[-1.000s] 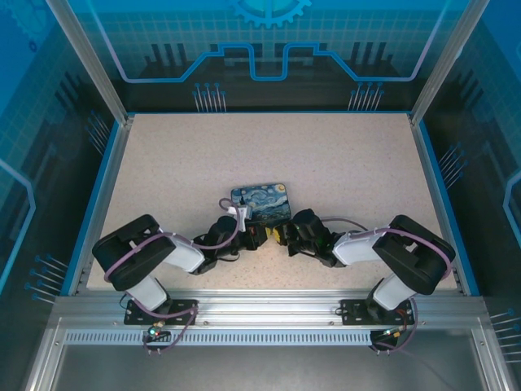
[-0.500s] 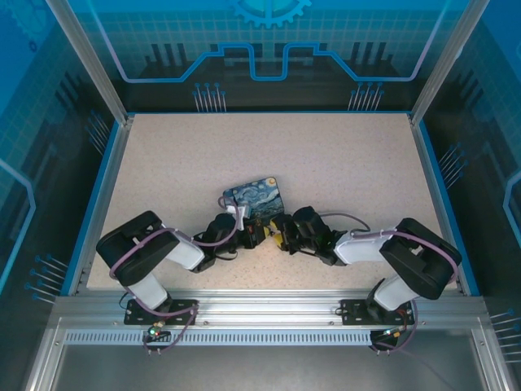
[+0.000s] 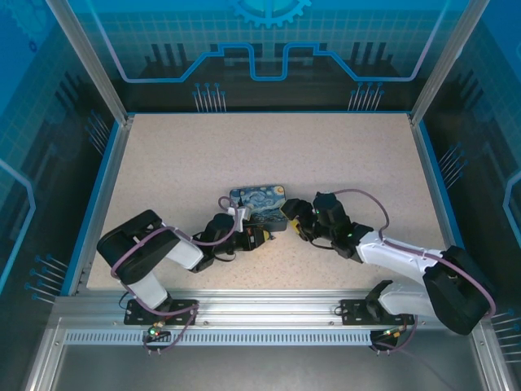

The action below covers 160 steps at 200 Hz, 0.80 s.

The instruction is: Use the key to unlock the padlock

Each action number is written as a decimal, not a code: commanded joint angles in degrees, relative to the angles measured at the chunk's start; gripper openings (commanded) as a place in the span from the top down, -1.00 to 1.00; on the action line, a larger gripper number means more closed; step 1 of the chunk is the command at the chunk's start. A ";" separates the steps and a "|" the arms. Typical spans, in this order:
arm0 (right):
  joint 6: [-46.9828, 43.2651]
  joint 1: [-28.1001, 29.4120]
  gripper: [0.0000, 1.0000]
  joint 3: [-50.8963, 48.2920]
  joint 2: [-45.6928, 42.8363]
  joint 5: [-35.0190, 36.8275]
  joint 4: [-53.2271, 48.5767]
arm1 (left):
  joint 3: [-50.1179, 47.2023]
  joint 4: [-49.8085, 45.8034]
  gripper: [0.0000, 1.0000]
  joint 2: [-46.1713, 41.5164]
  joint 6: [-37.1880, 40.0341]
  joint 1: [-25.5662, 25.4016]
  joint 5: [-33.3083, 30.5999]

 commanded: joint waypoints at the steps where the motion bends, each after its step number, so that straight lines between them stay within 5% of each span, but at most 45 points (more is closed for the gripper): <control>1: -9.64 -0.95 -0.36 0.02 -0.43 -2.89 -5.82 | 0.79 -2.69 0.50 1.02 -0.96 0.61 3.75; 25: -10.40 -0.70 -0.35 -1.90 -0.43 -4.61 -3.07 | 0.62 -4.56 -0.01 -0.29 -0.74 0.97 3.95; 91: -16.23 1.56 -0.37 -1.10 -0.80 -7.14 -1.31 | 1.45 -22.65 -0.72 -16.30 2.91 1.72 4.35; 160: -19.43 5.04 -0.33 4.20 9.29 -9.74 2.12 | 5.65 -50.02 -0.98 -38.20 1.29 6.85 -2.29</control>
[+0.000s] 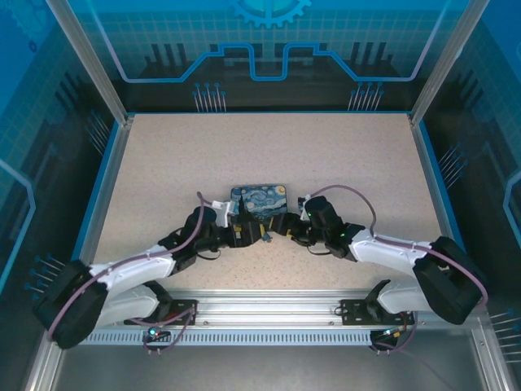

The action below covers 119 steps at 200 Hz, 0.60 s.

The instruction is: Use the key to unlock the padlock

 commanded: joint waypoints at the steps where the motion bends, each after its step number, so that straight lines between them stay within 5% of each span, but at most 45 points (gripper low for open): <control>1: -2.11 1.43 -0.33 2.71 3.40 -1.69 2.12 | 3.80 -13.79 -0.98 -4.44 -0.70 3.00 -3.20; 53: -3.60 1.90 -0.32 9.57 10.18 1.34 1.85 | 14.07 -24.84 -0.98 -2.06 -1.49 10.73 -3.09; 119: -12.94 -0.24 -0.26 15.80 14.58 -0.61 -1.42 | 21.61 -24.99 -0.98 9.85 1.46 17.44 1.56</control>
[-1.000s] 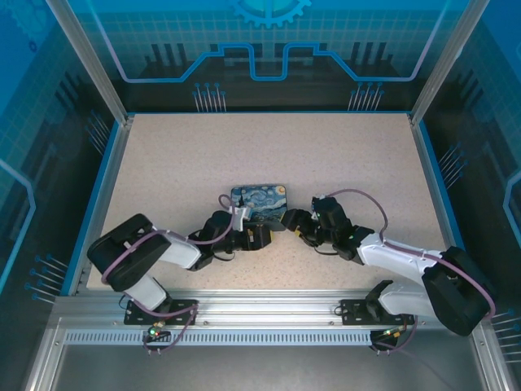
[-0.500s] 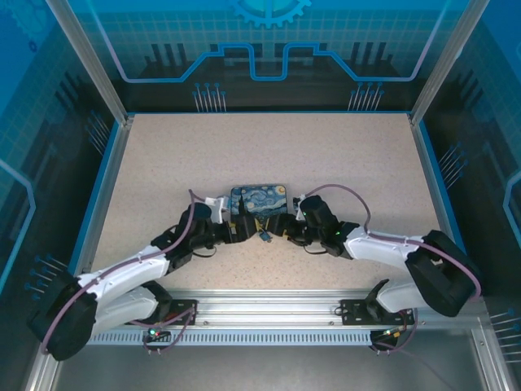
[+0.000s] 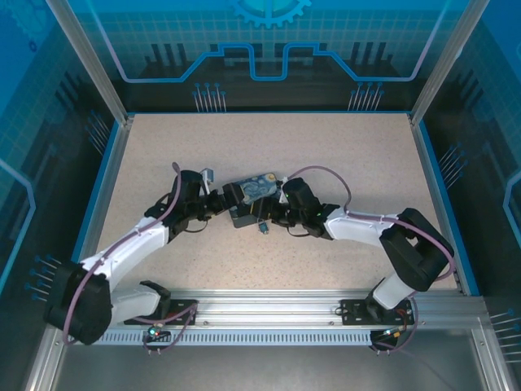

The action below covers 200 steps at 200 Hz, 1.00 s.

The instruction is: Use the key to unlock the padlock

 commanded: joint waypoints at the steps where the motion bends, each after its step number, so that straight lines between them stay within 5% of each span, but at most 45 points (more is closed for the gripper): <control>1: -6.04 -0.60 -0.27 0.33 -0.41 -1.65 -2.22 | 2.91 -2.28 -0.98 2.81 1.84 1.76 2.83; 88: -29.51 -0.41 -0.04 -1.88 -0.98 3.00 -11.56 | 7.99 -3.73 -0.98 8.32 2.81 4.02 5.05; 200: -30.62 0.64 -0.03 1.03 7.79 -0.36 -7.24 | 8.21 -2.65 -0.98 8.86 1.84 5.03 6.14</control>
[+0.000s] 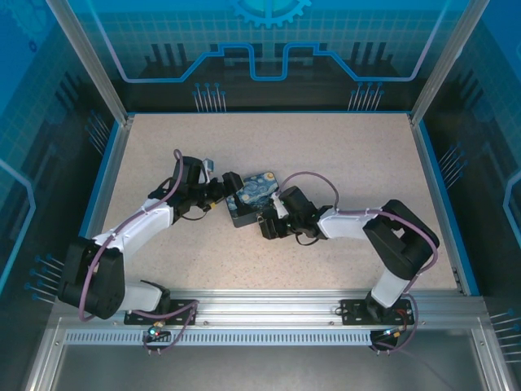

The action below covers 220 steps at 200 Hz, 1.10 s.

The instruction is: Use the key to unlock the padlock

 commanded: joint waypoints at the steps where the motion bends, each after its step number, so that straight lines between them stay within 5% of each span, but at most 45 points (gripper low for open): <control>1: -0.47 0.67 -0.03 1.57 1.24 -1.52 1.56 | 1.02 -0.40 -0.98 0.62 0.33 0.84 1.73; 112: 1.21 1.72 0.12 1.64 3.14 -0.74 2.35 | 0.44 2.16 -0.98 1.97 -0.81 1.64 3.20; 183: 2.17 1.73 0.75 -0.14 1.48 1.00 2.64 | -0.62 2.39 -0.98 1.26 -0.89 2.42 3.34; 220: 3.86 1.42 0.81 -0.39 0.14 1.15 2.41 | -1.61 1.11 -0.98 0.72 -0.33 2.51 1.25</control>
